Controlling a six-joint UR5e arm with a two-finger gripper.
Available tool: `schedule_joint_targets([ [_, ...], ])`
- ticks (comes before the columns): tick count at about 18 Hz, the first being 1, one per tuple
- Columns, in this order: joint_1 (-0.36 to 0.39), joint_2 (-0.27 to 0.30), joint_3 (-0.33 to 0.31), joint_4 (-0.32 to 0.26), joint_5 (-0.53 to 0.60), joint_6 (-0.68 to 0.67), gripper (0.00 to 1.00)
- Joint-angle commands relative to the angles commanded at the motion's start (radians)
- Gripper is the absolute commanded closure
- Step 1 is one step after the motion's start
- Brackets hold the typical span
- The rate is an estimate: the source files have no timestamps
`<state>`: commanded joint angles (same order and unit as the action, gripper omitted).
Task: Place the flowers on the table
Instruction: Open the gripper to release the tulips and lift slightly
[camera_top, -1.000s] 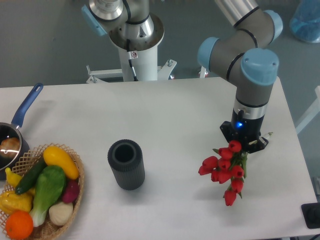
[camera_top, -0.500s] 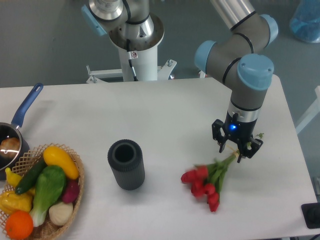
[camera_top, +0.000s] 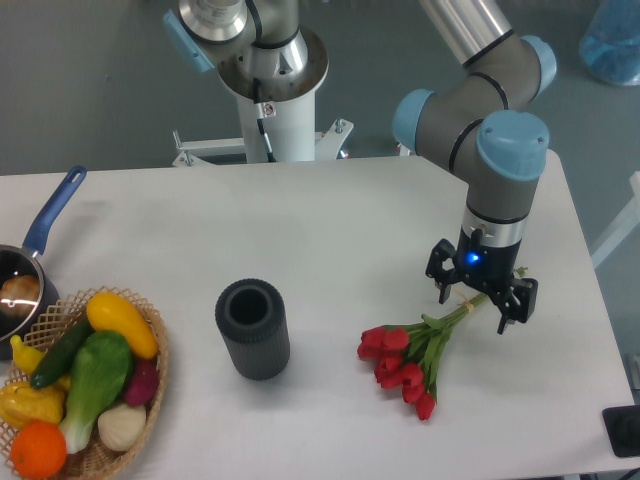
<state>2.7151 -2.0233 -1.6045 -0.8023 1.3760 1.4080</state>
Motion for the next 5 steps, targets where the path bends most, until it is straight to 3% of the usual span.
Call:
schedule_joint_targets([
  [5, 0.018, -0.008, -0.003, 0.003, 0.008, 0.068, 0.00],
])
